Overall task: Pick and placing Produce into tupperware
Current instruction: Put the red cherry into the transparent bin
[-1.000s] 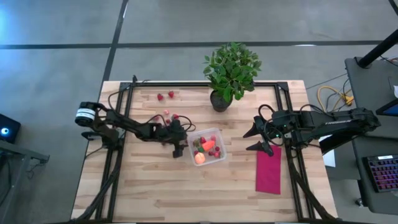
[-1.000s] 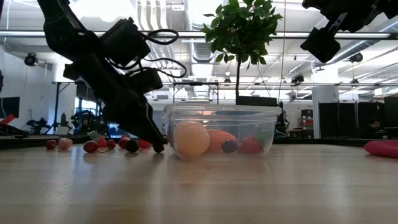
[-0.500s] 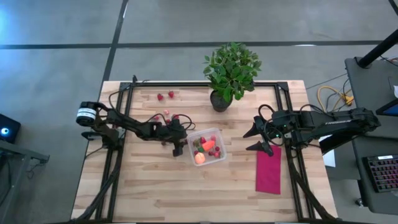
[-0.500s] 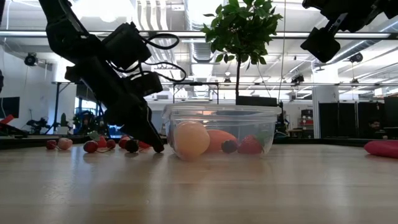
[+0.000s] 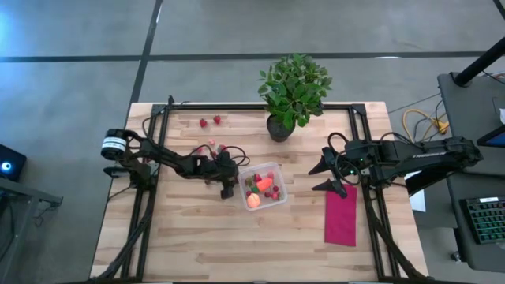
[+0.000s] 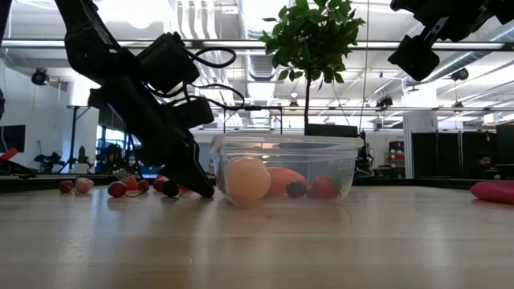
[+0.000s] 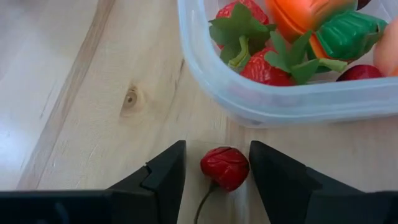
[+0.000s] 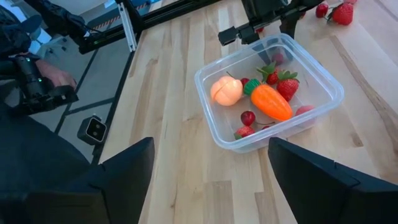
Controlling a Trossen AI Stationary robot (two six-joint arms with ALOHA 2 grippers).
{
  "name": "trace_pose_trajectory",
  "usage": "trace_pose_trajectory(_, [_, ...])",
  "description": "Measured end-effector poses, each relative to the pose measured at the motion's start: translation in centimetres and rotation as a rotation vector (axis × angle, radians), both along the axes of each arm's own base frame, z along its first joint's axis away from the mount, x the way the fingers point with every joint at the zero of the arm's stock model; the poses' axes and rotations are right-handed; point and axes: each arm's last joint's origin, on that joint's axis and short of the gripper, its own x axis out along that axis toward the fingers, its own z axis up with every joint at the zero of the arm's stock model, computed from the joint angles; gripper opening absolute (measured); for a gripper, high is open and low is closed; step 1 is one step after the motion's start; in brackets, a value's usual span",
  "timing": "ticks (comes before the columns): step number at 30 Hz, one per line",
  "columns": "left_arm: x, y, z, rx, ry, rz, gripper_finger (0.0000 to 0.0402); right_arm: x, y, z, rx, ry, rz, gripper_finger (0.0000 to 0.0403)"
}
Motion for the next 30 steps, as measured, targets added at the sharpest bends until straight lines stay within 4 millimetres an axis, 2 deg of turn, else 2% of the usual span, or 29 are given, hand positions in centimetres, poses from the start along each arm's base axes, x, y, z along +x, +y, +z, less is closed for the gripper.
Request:
trace_pose_trajectory(11, [-0.2,0.0,0.0,-0.008,0.010,-0.007,0.0089,0.0,0.0,0.0,0.000,0.000,0.000,0.0312])
trace_pose_trajectory(17, [-0.7,0.0,0.7,0.000,0.052,0.002,0.0070,0.0,0.0,0.0,0.000,0.000,0.000,0.0306])
trace_pose_trajectory(22, [-2.0,0.0,2.7,0.002,0.065,0.003,0.0069,0.0,0.0,0.0,0.000,0.000,0.000,0.0310])
trace_pose_trajectory(30, [-2.5,0.0,7.2,-0.042,-0.129,0.057,0.0068,0.0,0.0,0.0,0.000,0.000,0.000,0.0306])
